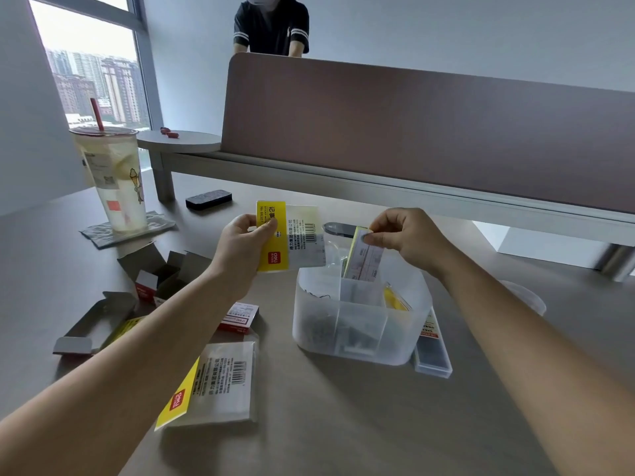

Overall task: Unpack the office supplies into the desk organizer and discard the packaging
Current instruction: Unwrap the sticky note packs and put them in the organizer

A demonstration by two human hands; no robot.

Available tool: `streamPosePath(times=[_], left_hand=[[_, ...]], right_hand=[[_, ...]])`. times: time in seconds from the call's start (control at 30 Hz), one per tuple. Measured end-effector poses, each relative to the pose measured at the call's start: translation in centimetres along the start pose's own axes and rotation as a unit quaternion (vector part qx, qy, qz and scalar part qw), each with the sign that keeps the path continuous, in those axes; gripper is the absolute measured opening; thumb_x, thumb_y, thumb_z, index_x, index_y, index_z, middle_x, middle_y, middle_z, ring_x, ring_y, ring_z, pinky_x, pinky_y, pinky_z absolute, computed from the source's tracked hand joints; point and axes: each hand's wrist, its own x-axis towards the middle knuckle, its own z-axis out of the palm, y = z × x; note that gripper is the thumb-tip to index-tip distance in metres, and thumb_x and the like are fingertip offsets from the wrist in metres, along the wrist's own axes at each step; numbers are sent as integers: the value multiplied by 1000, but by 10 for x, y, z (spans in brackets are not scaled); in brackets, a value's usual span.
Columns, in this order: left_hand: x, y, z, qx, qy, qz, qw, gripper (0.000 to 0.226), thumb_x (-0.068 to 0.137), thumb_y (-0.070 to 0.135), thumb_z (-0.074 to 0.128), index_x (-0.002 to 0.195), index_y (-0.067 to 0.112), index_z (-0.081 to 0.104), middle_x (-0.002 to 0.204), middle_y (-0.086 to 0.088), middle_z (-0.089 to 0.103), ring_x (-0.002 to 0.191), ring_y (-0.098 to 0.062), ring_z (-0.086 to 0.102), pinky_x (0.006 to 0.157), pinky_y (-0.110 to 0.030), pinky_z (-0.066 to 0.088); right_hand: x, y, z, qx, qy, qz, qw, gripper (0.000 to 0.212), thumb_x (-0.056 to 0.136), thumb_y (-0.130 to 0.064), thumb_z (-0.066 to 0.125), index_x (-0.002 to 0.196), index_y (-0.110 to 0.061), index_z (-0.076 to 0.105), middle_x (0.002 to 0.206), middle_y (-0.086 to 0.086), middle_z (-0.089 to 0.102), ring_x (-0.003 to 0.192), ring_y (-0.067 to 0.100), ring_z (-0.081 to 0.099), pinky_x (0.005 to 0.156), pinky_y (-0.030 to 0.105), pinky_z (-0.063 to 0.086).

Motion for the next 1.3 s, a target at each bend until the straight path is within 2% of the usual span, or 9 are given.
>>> streamPosePath(times=[0.2, 0.33, 0.4, 0.5, 0.67, 0.83, 1.0, 1.17, 1.3], left_hand=[[0, -4, 0, 4, -4, -4, 1000, 12, 91, 17, 46, 80, 19, 49, 85, -1, 59, 75, -14, 59, 56, -23, 54], [0, -3, 3, 2, -10, -10, 1000, 10, 91, 17, 45, 82, 18, 50, 88, -1, 59, 79, -16, 59, 68, -31, 52], [0, -3, 6, -1, -14, -12, 1000, 9, 91, 16, 46, 83, 18, 49, 88, -1, 59, 77, -15, 59, 62, -27, 54], [0, -2, 12, -16, -8, -22, 1000, 9, 91, 15, 47, 82, 17, 48, 87, -1, 59, 75, -14, 60, 53, -25, 55], [-1, 2, 27, -30, 3, -11, 999, 13, 90, 11, 48, 78, 16, 45, 87, -3, 57, 75, -16, 59, 59, -35, 54], [-7, 3, 35, -37, -20, 7, 999, 12, 90, 10, 47, 80, 16, 47, 93, -4, 58, 80, -17, 59, 65, -35, 52], [-8, 6, 31, -33, -19, 15, 999, 12, 92, 12, 44, 83, 18, 49, 114, -11, 56, 97, -26, 58, 73, -40, 51], [-9, 8, 29, -47, -47, 23, 998, 12, 92, 13, 43, 84, 17, 50, 103, -5, 59, 85, -18, 61, 67, -36, 54], [-9, 7, 26, -49, -57, 25, 997, 12, 92, 13, 43, 84, 18, 51, 96, -1, 61, 84, -18, 61, 67, -37, 54]], right_hand=[[-6, 6, 15, -66, -51, 21, 996, 17, 75, -18, 69, 66, -23, 55, 76, -4, 52, 76, 13, 49, 72, 29, 43], [-6, 7, 20, -116, -63, 21, 991, 16, 76, -17, 68, 79, -17, 52, 95, 2, 52, 93, 17, 47, 78, 29, 38], [-6, 7, 19, -117, -56, 22, 991, 22, 76, -15, 68, 87, -17, 50, 97, 1, 50, 95, 16, 46, 78, 28, 37], [-8, 6, 17, -63, -12, 10, 998, 21, 78, -13, 66, 91, -17, 50, 97, 0, 52, 95, 16, 48, 79, 28, 39], [-12, -5, 16, 33, 66, -43, 996, 9, 82, -10, 60, 86, -18, 57, 84, -10, 54, 90, 16, 52, 83, 30, 45], [-13, -7, 23, 1, 51, -59, 997, 15, 81, -22, 62, 93, -13, 65, 104, -2, 48, 99, 10, 45, 90, 26, 39], [-12, -6, 21, -13, 55, -37, 998, 16, 79, -33, 62, 89, -20, 59, 108, -4, 47, 99, 8, 43, 88, 24, 38], [-13, -10, 19, 55, -10, -9, 998, 39, 79, -32, 62, 107, -6, 61, 116, 4, 57, 101, 14, 53, 76, 16, 44], [-13, -15, 20, 114, -27, 13, 993, 34, 79, -21, 63, 107, -2, 62, 108, 1, 59, 93, 14, 57, 77, 15, 45]])
